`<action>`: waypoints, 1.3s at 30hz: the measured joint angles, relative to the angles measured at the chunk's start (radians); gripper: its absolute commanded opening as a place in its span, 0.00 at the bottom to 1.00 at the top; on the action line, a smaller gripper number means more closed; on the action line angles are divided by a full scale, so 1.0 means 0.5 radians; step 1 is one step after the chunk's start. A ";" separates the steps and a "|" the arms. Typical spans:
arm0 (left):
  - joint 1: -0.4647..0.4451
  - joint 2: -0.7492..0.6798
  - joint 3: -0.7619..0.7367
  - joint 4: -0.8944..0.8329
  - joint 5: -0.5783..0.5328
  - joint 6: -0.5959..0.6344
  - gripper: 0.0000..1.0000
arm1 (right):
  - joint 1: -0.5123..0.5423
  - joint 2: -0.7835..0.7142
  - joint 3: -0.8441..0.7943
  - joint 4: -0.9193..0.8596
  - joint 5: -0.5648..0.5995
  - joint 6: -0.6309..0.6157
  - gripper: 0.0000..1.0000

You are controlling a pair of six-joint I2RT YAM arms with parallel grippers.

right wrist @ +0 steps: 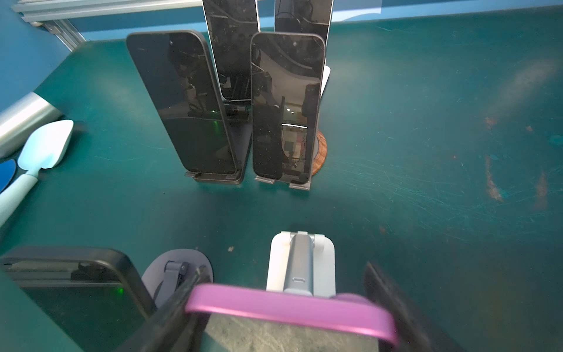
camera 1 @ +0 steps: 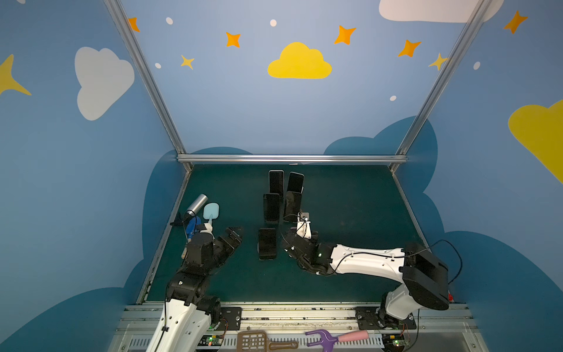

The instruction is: Remove the phone from the phone stand

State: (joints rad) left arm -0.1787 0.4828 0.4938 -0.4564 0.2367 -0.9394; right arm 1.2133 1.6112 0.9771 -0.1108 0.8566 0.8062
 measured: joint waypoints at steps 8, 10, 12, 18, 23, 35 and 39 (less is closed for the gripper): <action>-0.002 -0.018 0.000 -0.014 -0.011 -0.005 1.00 | 0.018 0.000 0.000 -0.002 0.025 -0.004 0.78; -0.002 -0.034 0.000 -0.014 -0.013 -0.011 1.00 | 0.018 0.000 0.000 -0.002 0.027 -0.004 0.78; -0.002 -0.045 0.000 -0.013 -0.014 -0.017 1.00 | 0.018 0.000 0.000 0.000 0.027 -0.005 0.79; -0.002 -0.053 0.000 -0.013 -0.014 -0.031 1.00 | 0.020 0.000 0.000 0.007 0.028 -0.007 0.79; -0.002 -0.055 0.000 -0.012 -0.014 -0.039 1.00 | 0.028 0.000 0.000 0.017 0.030 -0.006 0.80; -0.002 -0.068 -0.001 -0.008 -0.014 -0.063 1.00 | 0.029 -0.002 -0.007 0.021 0.039 -0.005 0.82; -0.002 -0.069 -0.005 -0.005 -0.012 -0.085 1.00 | 0.029 -0.002 -0.014 0.022 0.040 -0.005 0.83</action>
State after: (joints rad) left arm -0.1799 0.4484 0.4911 -0.4587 0.2306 -0.9817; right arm 1.2278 1.6104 0.9703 -0.0998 0.8768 0.8036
